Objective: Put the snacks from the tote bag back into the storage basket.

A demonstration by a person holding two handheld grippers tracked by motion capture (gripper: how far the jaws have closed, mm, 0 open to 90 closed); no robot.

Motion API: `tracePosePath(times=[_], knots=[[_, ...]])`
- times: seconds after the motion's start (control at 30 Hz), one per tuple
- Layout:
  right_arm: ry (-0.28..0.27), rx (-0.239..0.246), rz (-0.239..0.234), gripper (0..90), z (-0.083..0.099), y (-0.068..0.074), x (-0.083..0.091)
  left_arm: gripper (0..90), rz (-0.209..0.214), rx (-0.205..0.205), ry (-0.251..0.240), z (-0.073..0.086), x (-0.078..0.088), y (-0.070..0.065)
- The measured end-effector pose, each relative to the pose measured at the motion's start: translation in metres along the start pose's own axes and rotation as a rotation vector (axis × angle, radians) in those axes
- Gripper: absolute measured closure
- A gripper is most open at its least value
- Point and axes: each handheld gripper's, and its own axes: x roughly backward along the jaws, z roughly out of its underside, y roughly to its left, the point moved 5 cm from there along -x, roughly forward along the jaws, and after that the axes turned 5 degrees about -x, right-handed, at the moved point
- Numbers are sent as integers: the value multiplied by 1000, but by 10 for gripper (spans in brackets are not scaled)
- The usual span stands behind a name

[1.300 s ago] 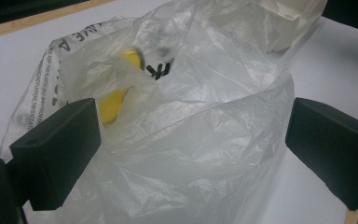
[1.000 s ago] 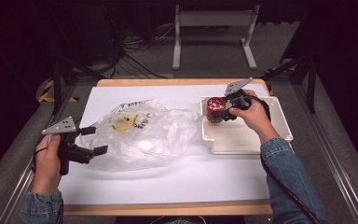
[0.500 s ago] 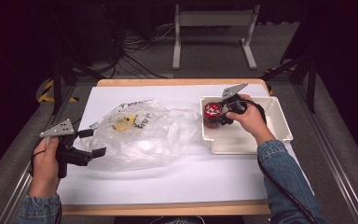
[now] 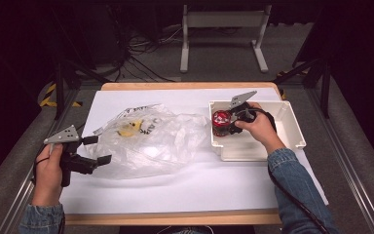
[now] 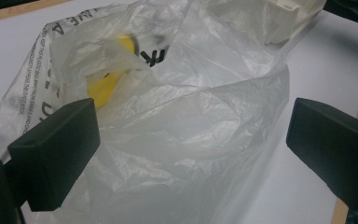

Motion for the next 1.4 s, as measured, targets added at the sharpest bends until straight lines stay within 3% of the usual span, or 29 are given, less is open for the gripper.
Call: tracePosePath(times=[0.43,0.5,0.6,0.97,1.07,1.2,1.4], knots=[[2,1,16,242,3,-1,1,34,-8,8,-16,0,1,2],[-7,-13,9,148,2,0,1,32,-7,7,-16,1,1,2],[-5,-49,12,96,-1,2,4,27,-7,11,-10,2,1,2],[-46,-71,80,68,-20,13,34,20,-12,6,-9,3,1,0],[-54,-96,112,82,-26,24,50,20,-20,12,-2,8,1,0],[-69,-101,104,85,-28,34,62,24,-42,22,-6,13,2,1],[-70,-98,132,82,-25,52,86,24,-33,29,-12,15,4,-3]])
